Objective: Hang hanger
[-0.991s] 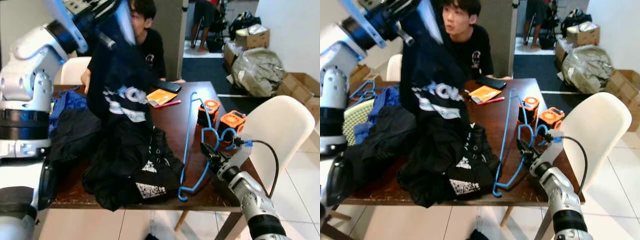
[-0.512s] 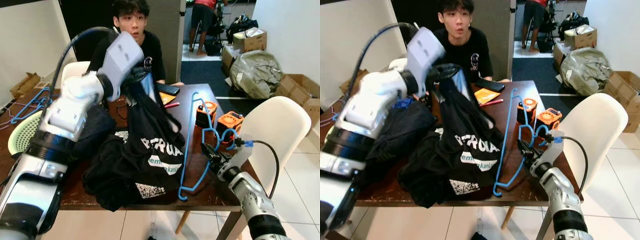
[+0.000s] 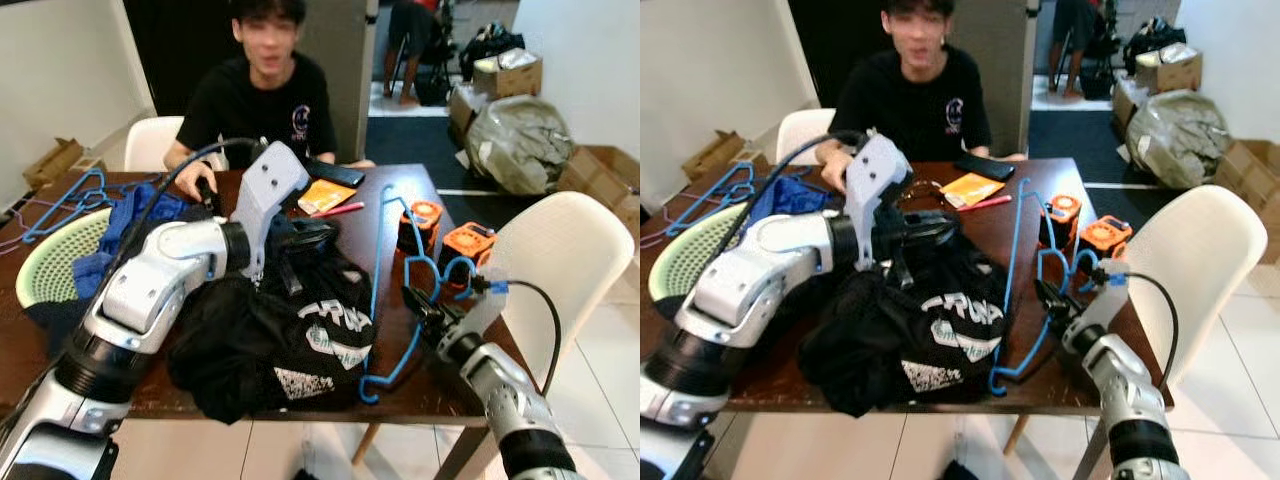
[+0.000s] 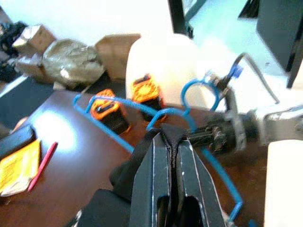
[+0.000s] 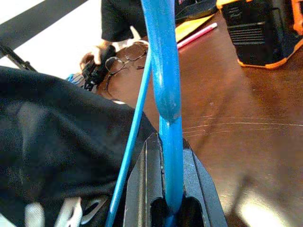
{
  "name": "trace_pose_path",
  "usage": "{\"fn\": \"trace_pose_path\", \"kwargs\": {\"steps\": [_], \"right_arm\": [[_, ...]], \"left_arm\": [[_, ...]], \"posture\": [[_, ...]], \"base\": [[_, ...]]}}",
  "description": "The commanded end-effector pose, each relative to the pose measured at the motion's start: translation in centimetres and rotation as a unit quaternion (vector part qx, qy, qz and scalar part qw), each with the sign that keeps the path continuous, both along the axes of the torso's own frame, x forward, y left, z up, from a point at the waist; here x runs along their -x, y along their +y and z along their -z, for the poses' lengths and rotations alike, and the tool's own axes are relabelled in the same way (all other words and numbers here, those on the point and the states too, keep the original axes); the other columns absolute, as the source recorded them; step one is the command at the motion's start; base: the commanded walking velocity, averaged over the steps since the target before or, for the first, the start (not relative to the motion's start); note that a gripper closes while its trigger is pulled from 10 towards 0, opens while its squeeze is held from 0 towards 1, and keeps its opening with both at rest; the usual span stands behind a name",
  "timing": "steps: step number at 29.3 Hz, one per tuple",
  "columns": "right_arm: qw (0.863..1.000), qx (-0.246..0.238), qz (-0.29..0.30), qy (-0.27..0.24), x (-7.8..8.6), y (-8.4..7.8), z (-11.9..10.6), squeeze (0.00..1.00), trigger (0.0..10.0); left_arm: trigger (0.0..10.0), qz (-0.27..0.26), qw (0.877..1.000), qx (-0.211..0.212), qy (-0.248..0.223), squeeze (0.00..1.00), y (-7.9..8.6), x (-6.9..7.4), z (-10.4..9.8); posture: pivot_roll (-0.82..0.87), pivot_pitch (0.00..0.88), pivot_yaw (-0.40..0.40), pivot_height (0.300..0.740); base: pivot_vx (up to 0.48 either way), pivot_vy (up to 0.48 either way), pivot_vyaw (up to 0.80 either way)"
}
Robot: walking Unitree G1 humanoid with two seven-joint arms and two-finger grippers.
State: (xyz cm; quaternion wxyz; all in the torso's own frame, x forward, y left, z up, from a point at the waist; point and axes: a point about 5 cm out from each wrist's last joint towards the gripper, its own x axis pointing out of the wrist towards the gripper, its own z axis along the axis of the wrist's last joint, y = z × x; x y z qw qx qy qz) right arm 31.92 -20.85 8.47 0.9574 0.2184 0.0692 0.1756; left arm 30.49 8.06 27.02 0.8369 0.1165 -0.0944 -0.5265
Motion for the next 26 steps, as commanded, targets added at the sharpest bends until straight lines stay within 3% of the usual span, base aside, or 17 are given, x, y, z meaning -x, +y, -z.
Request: {"fn": "trace_pose_path", "kwargs": {"steps": [1,5,6,9,10,12,13,18,22,23,25,26], "right_arm": [[1.000,0.008,-0.003,0.027,0.5,0.1,1.1,0.00,10.0],[1.000,0.007,-0.002,0.028,0.5,0.1,1.1,0.00,10.0],[1.000,0.007,-0.002,0.028,0.5,0.1,1.1,0.00,10.0],[1.000,0.007,-0.003,0.028,0.5,0.1,1.1,0.00,10.0],[1.000,0.007,-0.003,0.029,0.5,0.1,1.1,0.00,10.0],[1.000,0.007,-0.003,0.029,0.5,0.1,1.1,0.00,10.0],[1.000,0.007,-0.004,0.029,0.5,0.0,1.2,0.00,10.0],[0.999,0.007,-0.006,0.030,0.6,0.0,1.2,0.00,10.0],[0.999,0.007,-0.007,0.031,0.7,-0.1,1.1,0.00,10.0],[0.999,0.007,-0.007,0.031,0.7,-0.1,1.1,0.00,10.0],[0.999,0.007,-0.007,0.032,0.7,-0.1,1.1,0.00,10.0],[0.999,0.007,-0.007,0.032,0.7,-0.1,1.1,0.00,10.0]], "left_arm": [[10.0,0.027,0.999,0.024,0.023,0.00,-0.8,0.6,0.4],[10.0,0.032,0.998,0.026,0.046,0.00,-1.9,0.5,1.8],[10.0,0.023,0.998,0.002,0.058,0.00,-2.3,0.4,3.2],[10.0,0.014,0.997,-0.020,0.068,0.00,-2.4,0.3,4.3],[10.0,0.010,0.996,-0.036,0.078,0.24,-2.4,0.4,5.2],[10.0,0.010,0.996,-0.036,0.078,0.24,-2.4,0.4,5.2],[10.0,0.007,0.995,-0.040,0.092,1.00,-2.2,0.8,5.7],[10.0,-0.015,0.995,-0.043,0.092,1.00,-0.9,1.0,5.2],[10.0,-0.026,0.999,0.016,0.020,1.00,1.9,1.2,-0.1],[10.0,-0.026,0.999,0.016,0.020,1.00,1.9,1.2,-0.1],[10.0,-0.051,0.998,0.042,-0.021,1.00,3.6,0.9,-2.6],[10.0,-0.051,0.998,0.042,-0.021,1.00,3.6,0.9,-2.6]], "posture": [[-0.01,0.000,0.032,0.740],[-0.01,0.000,0.032,0.740],[-0.01,0.000,0.032,0.740],[-0.01,0.000,0.032,0.740],[-0.01,0.000,0.034,0.740],[-0.01,0.000,0.034,0.740],[-0.01,0.000,0.032,0.740],[-0.01,0.000,0.031,0.740],[-0.01,0.000,0.028,0.740],[-0.01,0.000,0.028,0.740],[-0.01,0.000,0.026,0.740],[-0.01,0.000,0.026,0.740]], "base": [[0.000,0.000,0.00],[0.000,0.000,0.00],[0.000,0.000,0.00],[0.000,0.000,0.00],[0.000,0.000,0.00],[0.000,0.000,0.00],[0.000,0.000,0.00],[0.000,0.000,0.00],[0.000,0.000,0.00],[0.000,0.000,0.00],[0.000,0.000,0.00],[0.000,0.000,0.00]]}}
